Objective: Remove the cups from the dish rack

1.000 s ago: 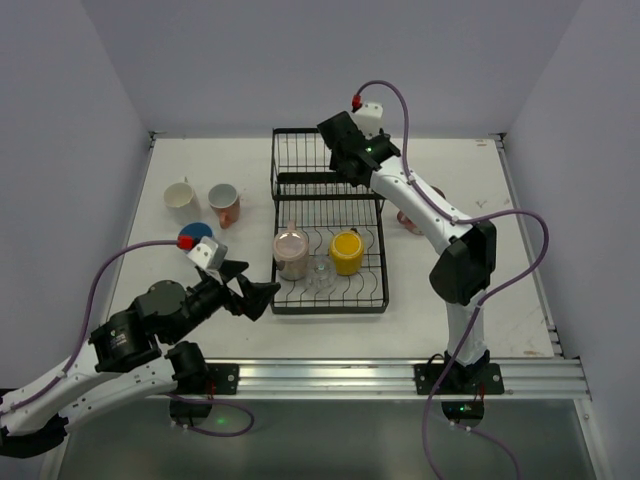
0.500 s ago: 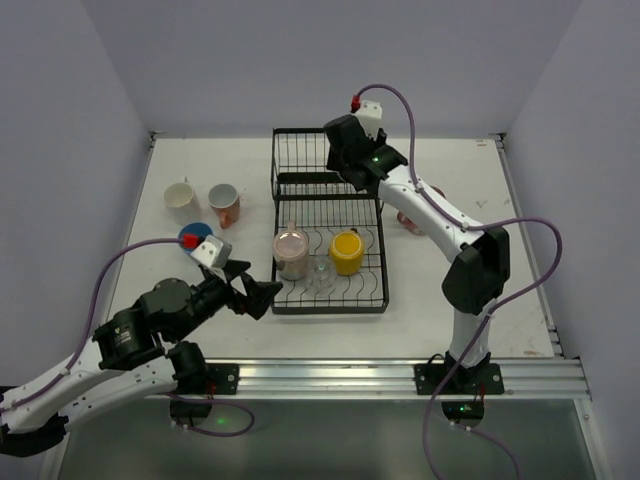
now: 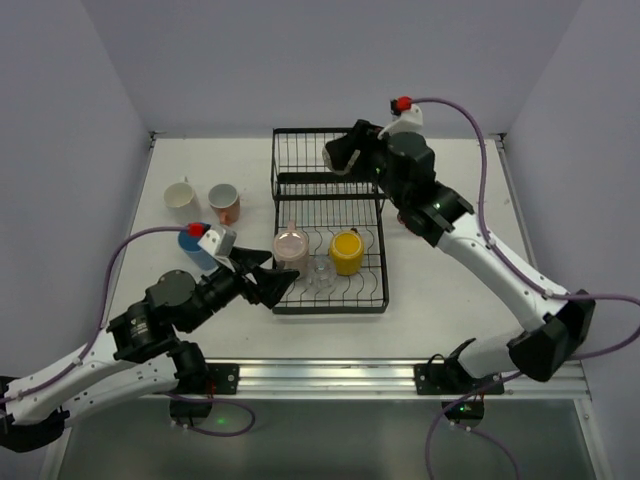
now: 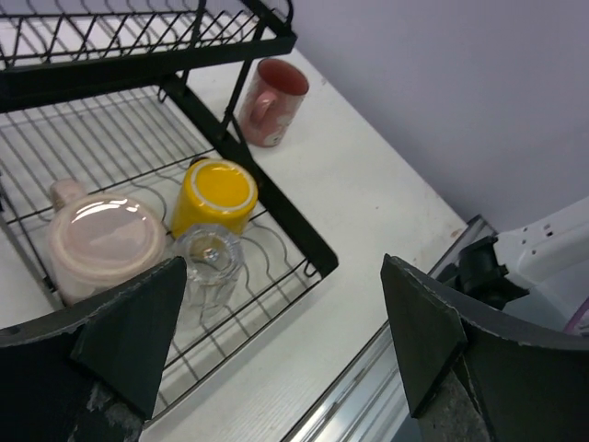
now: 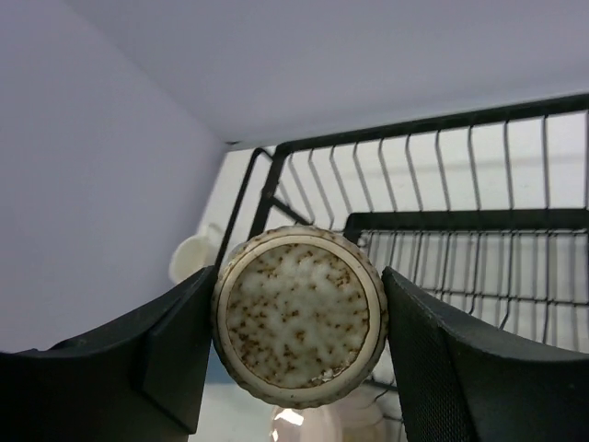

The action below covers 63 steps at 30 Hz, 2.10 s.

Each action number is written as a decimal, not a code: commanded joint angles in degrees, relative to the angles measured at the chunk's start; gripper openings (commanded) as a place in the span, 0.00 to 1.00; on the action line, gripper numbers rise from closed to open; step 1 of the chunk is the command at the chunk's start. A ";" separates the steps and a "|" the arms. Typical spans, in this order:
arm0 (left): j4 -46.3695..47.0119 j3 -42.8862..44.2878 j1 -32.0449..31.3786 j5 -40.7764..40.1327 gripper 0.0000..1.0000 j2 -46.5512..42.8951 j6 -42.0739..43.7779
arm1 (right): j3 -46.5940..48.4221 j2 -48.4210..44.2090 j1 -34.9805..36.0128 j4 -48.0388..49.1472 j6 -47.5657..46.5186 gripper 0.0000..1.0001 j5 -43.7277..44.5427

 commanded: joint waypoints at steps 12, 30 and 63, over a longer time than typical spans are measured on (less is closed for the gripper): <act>31.63 3.80 -0.20 12.61 0.75 15.14 -8.77 | -38.94 -27.90 0.96 39.30 30.75 0.39 -34.48; 37.87 5.48 -0.20 13.84 0.67 19.98 -8.25 | -45.01 -31.78 2.54 40.71 33.21 0.39 -36.15; -40.69 13.91 -0.11 -18.67 0.00 17.69 -22.74 | -37.28 -44.52 7.38 8.02 10.19 0.99 -18.67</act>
